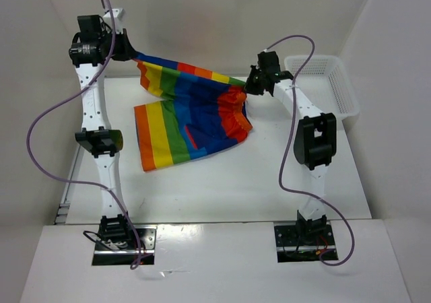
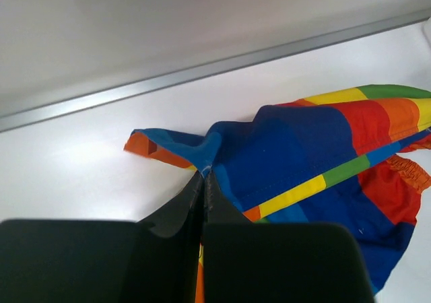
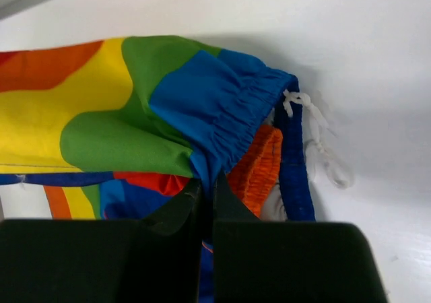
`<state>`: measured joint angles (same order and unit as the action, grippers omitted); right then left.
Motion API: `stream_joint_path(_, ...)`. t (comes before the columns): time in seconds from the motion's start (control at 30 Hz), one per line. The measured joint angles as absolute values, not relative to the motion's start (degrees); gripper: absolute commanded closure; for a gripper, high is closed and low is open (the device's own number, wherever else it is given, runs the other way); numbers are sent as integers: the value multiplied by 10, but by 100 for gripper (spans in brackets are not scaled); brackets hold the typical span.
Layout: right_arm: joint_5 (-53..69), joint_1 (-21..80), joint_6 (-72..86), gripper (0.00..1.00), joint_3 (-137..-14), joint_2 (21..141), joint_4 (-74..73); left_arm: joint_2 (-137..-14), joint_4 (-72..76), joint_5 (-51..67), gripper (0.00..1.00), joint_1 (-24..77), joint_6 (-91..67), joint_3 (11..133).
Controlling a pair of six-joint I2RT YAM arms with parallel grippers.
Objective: Fold and stack the shorts
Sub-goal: Fold the shorts
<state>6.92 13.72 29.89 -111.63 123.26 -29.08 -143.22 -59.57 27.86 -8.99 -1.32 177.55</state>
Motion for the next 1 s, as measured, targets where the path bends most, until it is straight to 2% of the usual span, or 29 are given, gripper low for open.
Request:
stream_joint_path(0.47,98,134,258,100,-979,1125,-246,-1262,-721,35,100,42,-13,1783)
stream_joint_path(0.77,106,124,248,100,-902,1100,-234,-1263,-744,-70,100,121,-6,1770)
stream_joint_path(1.0,119,123,245,100,-894,1095,-229,-1269,-753,-107,100,124,-2,1761)
